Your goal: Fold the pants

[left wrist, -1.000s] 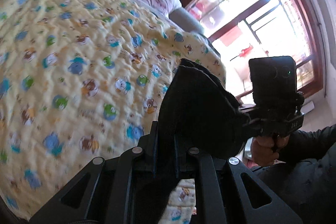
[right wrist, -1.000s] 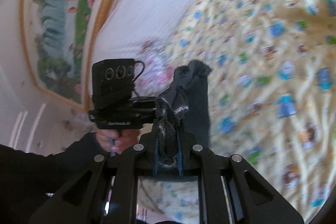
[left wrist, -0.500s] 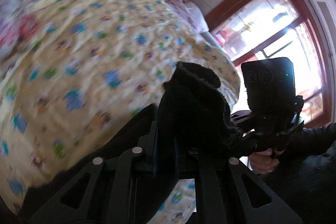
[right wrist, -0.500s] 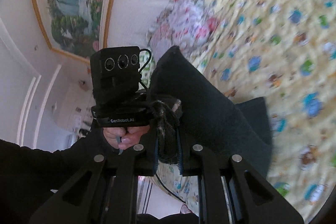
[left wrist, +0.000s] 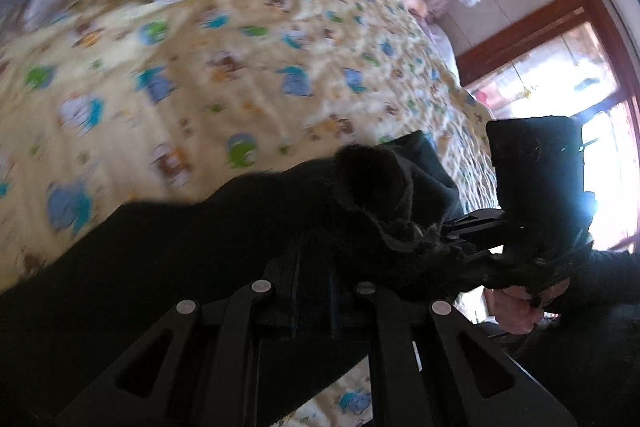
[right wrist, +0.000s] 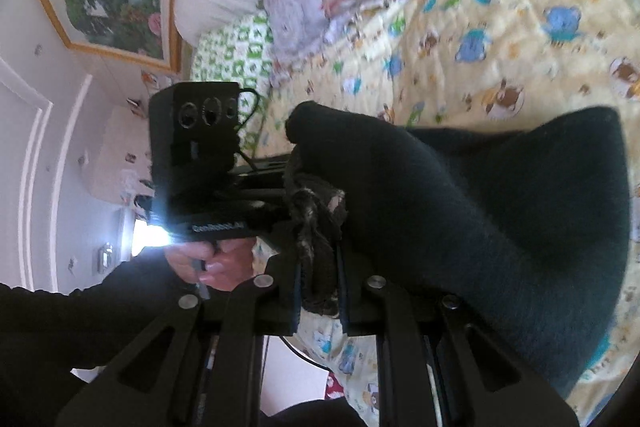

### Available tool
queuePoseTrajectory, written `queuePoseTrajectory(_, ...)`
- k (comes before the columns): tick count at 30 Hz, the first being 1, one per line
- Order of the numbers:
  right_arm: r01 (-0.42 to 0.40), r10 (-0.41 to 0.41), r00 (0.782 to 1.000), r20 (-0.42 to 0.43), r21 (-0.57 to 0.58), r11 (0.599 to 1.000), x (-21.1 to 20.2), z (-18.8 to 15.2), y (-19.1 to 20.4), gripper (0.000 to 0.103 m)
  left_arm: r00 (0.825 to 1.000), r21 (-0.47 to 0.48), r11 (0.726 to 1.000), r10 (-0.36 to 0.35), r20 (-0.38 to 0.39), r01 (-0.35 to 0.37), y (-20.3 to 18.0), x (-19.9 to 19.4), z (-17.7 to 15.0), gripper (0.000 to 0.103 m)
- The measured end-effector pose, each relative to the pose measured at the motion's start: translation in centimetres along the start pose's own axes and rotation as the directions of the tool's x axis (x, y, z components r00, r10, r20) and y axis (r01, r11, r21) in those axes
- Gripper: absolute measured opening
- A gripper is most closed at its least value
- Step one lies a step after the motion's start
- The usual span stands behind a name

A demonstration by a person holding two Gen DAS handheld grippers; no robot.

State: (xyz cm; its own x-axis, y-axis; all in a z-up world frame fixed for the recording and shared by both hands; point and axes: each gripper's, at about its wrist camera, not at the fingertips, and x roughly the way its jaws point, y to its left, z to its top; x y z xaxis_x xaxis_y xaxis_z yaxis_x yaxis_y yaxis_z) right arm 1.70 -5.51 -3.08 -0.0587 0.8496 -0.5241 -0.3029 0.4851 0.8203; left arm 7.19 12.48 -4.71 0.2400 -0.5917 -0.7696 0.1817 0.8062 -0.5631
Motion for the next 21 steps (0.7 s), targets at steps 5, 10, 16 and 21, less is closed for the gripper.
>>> queuePoseTrajectory(5, 0.039, -0.04, 0.998, -0.049, -0.008, 0.999, 1.3, -0.2, -0.4, 0.017, 0.998, -0.099, 0.995, 0.014, 0.062, -0.008, 1.4, -2.2, -1.8, 0.008)
queuePoseTrajectory(10, 0.094, -0.098, 0.992, -0.084, -0.048, 0.994, 2.0, 0.2, 0.7, 0.03, 0.993, -0.165, 0.986, 0.03, 0.11, -0.011, 0.6, -3.3, -3.0, 0.009)
queuePoseTrajectory(16, 0.04, -0.045, 0.998, -0.044, -0.103, 0.994, -1.1, 1.5, 3.7, 0.041, 0.979, -0.186, 0.983, 0.026, 0.2, 0.012, -2.2, -5.5, -4.1, 0.013)
queuePoseTrajectory(21, 0.117, -0.112, 0.993, 0.044, -0.117, 0.986, -4.3, 3.3, 3.6, 0.041, 0.969, -0.21, 0.973, -0.039, 0.245, 0.092, -4.2, -5.1, -4.4, 0.018)
